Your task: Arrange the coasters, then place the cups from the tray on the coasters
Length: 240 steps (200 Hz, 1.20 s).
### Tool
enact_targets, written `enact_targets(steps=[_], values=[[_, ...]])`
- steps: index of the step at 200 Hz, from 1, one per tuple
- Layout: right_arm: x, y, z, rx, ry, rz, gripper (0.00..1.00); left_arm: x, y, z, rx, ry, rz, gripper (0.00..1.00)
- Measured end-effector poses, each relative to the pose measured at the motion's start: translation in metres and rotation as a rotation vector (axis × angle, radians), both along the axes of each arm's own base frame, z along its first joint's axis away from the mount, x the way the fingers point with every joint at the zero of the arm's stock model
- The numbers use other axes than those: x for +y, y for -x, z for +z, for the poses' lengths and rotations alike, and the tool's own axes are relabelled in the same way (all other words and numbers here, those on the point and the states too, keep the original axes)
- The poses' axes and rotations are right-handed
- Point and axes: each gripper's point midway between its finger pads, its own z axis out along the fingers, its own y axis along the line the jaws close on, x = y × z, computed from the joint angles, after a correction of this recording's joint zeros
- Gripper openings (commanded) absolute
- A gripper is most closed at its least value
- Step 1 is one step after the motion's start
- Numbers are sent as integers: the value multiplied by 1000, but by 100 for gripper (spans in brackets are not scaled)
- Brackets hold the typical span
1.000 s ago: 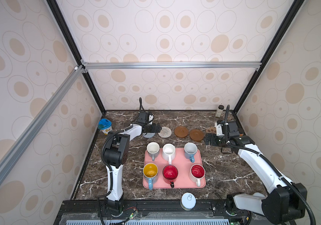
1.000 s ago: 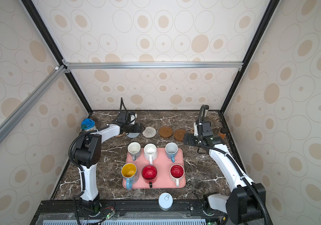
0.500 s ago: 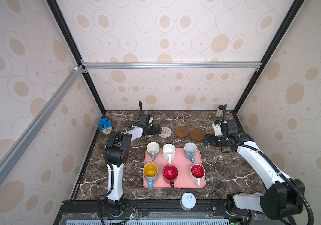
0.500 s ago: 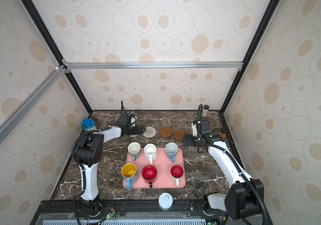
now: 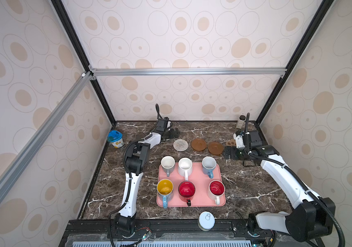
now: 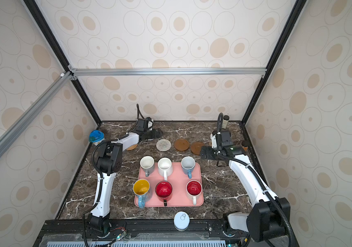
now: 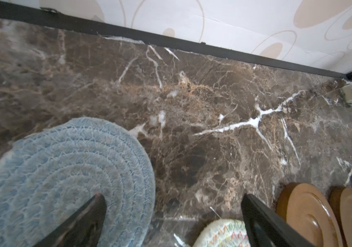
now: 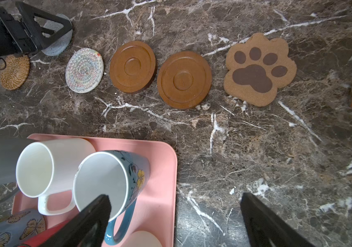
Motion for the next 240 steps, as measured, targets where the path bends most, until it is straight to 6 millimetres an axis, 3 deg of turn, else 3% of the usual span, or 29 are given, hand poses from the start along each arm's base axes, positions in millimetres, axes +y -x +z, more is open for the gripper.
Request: enact_targets(steps=[65,196,223,240], values=[[0,3,1,-4,-8,-3,99,-6,-15,1,-9,12,-6,100],[2,6,1,-6,-19,2,99,-8,-20,4,0,26,6,100],[2,6,1,-5,-19,2,99,-8,-20,13,13,24,7,100],[1,6,1,-5,-16,2,99,-9,-25,29,-6,29,7,100]])
